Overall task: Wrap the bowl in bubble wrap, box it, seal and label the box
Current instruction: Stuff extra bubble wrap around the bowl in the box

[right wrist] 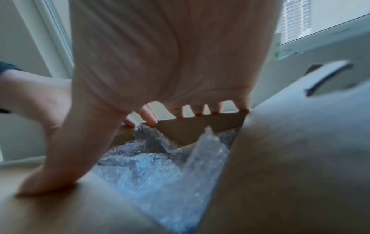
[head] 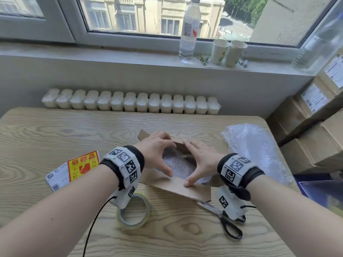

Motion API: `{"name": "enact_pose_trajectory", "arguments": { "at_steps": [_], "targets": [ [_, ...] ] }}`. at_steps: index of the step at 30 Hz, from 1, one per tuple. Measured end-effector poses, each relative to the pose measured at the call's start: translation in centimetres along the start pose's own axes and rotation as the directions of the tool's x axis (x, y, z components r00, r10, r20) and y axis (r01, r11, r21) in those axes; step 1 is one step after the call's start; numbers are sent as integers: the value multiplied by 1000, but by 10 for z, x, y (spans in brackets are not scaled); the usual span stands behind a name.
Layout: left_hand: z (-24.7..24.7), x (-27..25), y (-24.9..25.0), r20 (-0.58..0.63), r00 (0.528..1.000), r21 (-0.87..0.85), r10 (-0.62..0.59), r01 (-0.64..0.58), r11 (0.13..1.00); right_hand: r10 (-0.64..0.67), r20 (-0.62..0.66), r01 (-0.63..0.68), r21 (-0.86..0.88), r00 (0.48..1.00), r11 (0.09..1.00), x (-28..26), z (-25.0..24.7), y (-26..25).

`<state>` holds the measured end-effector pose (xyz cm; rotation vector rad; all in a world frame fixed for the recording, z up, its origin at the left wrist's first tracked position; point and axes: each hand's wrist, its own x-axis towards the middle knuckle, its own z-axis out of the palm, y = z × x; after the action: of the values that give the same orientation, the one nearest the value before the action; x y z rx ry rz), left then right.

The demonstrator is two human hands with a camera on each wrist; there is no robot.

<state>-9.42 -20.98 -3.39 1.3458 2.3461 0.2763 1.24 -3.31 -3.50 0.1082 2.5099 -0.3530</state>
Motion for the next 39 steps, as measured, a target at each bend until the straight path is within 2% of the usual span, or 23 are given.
{"name": "enact_pose_trajectory", "arguments": {
  "at_steps": [4, 7, 10, 17, 20, 22, 24, 26, 28, 30, 31, 32, 35, 39],
  "targets": [
    [1, 2, -5, 200, 978, 346, -66, -8, 938, 47, -15, -48, -86, 999, 995, 3, 3, -7],
    [10, 3, -7, 204, 971, 464, -122, 14, 886, 58, -90, -71, -154, 994, 985, 4, 13, -15],
    [15, 5, -3, 161, 978, 470, -131, 41, 882, 47, -163, -70, -139, 985, 988, 6, 21, -14],
    [15, 3, 2, 140, 971, 295, -194, 147, 944, 37, -213, -54, -74, 976, 996, 10, 16, -10],
    [16, 6, 6, 152, 954, 297, -258, 205, 933, 36, -187, -45, -45, 982, 998, 9, 14, -9],
    [17, 8, 10, 161, 943, 338, -293, 226, 914, 28, -182, -22, 35, 983, 999, 5, 10, -9],
    [17, 10, 12, 188, 934, 359, -303, 222, 907, 31, -300, 19, 163, 953, 987, -2, 2, -6],
    [13, 9, 13, 214, 927, 334, -308, 227, 915, 56, -391, 14, 174, 919, 985, -8, -6, 0],
    [5, 7, 17, 169, 947, 300, -272, 214, 930, 89, -285, -80, 42, 955, 996, -11, -8, 4],
    [-2, 10, 23, 24, 990, 280, -142, 130, 951, 111, -177, -135, -132, 978, 982, -10, -3, 1],
    [-3, 13, 27, -7, 995, 261, -95, 93, 961, 102, -152, -129, -182, 983, 975, -6, 1, -1],
    [-2, 15, 30, 10, 996, 242, -83, 79, 967, 84, -138, -112, -206, 987, 972, -2, 6, -2],
    [14, 18, 27, 127, 980, 263, -155, 118, 958, 66, -125, -95, -242, 990, 966, 8, 16, -5],
    [34, 21, 16, 147, 965, 281, -216, 169, 945, 87, -84, -107, -273, 993, 956, 17, 21, -3]
  ]
}}
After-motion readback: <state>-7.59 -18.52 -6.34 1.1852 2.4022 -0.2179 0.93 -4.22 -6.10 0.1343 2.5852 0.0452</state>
